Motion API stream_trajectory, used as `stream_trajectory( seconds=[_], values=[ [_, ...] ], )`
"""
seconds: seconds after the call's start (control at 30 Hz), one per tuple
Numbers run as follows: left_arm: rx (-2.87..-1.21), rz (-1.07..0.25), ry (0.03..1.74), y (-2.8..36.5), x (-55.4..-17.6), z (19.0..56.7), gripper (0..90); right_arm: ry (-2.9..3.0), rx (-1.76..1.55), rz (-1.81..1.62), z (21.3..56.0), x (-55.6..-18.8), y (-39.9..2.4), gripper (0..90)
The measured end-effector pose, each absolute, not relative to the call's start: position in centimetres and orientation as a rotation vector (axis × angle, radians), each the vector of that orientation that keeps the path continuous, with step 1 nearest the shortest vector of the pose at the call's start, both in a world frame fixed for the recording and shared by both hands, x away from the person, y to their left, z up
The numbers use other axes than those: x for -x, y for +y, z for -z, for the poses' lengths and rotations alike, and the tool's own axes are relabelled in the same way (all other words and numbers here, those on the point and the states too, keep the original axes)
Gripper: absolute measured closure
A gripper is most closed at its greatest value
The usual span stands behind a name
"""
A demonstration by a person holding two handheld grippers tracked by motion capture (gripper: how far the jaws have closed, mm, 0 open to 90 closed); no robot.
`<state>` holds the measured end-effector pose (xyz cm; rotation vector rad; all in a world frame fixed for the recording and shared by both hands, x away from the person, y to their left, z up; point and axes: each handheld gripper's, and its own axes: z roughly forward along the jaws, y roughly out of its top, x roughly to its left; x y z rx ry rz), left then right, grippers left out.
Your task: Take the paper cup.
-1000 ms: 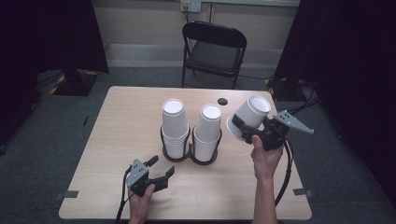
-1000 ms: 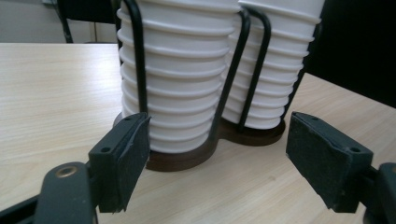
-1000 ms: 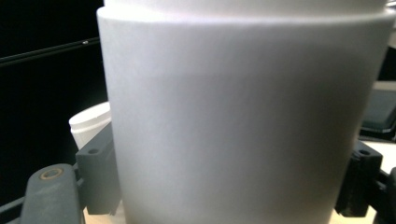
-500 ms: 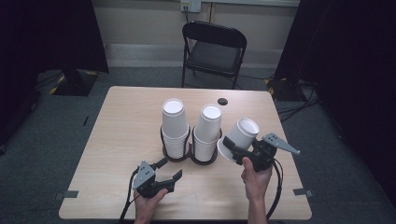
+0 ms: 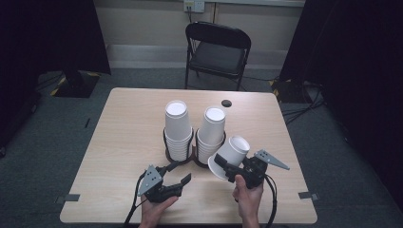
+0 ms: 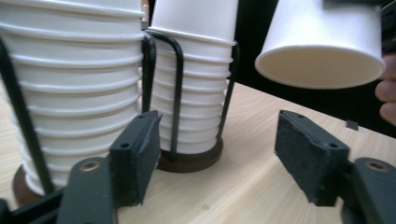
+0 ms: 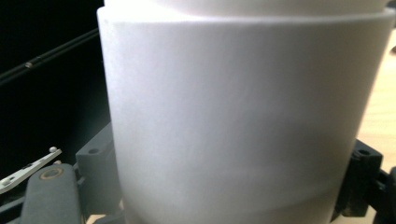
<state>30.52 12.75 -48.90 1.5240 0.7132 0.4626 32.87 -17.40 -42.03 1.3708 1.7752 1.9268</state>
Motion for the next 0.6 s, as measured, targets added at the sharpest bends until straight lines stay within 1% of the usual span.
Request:
stream_trajectory(
  seconds=[0.07, 0.1, 0.17, 0.2, 0.27, 0.3, 0.53, 0.6],
  values=[
    [-1.516, -0.449, 0.705, 12.5, -30.4, 48.9, 34.3, 1.779, -1.383, -1.934, 42.5, -32.7, -17.1, 16.6],
    [-1.513, -0.441, 0.691, 12.4, -30.4, 48.9, 37.0, 1.784, -1.386, -1.936, 42.7, -32.7, -17.0, 16.6],
    [-1.508, -0.436, 0.682, 12.2, -30.3, 48.8, 39.0, 1.789, -1.399, -1.953, 43.1, -32.5, -16.7, 16.6],
    [-1.506, -0.427, 0.676, 12.0, -30.3, 48.8, 42.0, 1.792, -1.407, -1.960, 43.2, -32.4, -16.6, 16.6],
    [-1.494, -0.424, 0.668, 11.7, -30.2, 48.7, 44.6, 1.786, -1.418, -1.985, 43.5, -32.2, -16.5, 16.6],
    [-1.491, -0.418, 0.658, 11.6, -30.3, 48.6, 47.7, 1.785, -1.417, -1.992, 43.5, -32.2, -16.4, 16.6],
    [-1.461, -0.442, 0.616, 10.5, -30.7, 48.8, 47.1, 1.809, -1.416, -2.002, 43.6, -31.8, -16.0, 16.5],
    [-1.461, -0.443, 0.605, 10.2, -30.8, 48.8, 48.8, 1.816, -1.412, -2.011, 43.6, -31.6, -15.8, 16.5]
  ],
)
